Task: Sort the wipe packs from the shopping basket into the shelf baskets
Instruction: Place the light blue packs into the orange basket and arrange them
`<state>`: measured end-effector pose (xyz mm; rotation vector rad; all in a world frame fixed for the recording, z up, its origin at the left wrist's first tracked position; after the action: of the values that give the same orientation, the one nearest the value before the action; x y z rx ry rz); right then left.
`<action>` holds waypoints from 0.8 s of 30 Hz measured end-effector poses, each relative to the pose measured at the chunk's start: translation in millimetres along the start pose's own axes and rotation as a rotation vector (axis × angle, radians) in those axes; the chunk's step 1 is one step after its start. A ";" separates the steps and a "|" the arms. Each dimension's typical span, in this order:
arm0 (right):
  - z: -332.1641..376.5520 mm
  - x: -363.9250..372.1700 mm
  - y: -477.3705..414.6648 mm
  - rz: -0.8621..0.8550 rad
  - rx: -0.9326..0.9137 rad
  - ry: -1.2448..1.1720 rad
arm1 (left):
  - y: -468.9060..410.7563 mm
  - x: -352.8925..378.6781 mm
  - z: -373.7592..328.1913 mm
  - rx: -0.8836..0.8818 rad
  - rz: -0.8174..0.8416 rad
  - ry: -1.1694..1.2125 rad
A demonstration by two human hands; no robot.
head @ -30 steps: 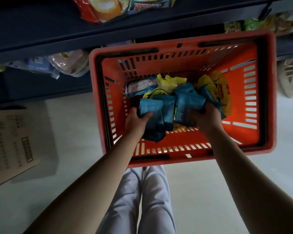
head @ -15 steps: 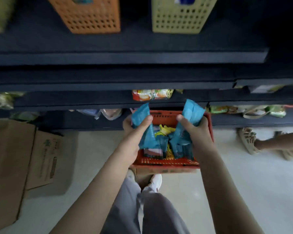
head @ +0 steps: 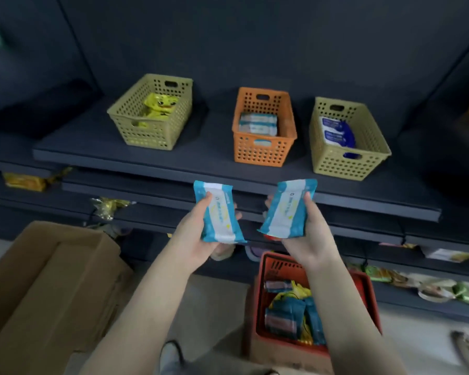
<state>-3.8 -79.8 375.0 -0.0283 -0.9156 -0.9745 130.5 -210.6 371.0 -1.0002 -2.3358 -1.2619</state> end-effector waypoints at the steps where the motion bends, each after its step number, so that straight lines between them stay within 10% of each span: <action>1: -8.8 13.3 -3.1 0.000 -0.007 0.035 | 2.2 -10.1 -15.8 0.018 -0.015 -0.041; 18: -45.4 124.8 -64.4 0.171 -0.233 0.370 | -33.4 -86.3 -162.2 0.200 -0.148 -0.125; 24: 15.0 118.4 -135.1 -0.033 -0.450 0.404 | -98.6 -48.5 -199.1 0.253 -0.161 -0.126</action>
<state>-83.5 -236.2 415.8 -0.1908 -0.3170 -1.1503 84.0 -431.7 397.0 -0.8450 -2.6371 -0.9475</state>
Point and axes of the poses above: each hand's wrist, its own y-axis away from the middle knuckle, its own x-axis out of the palm, z = x × y, the point moved 6 cm from there along -y, towards the middle knuckle, and after that the axes turned 10 degrees about -x, right-handed, at the moved point
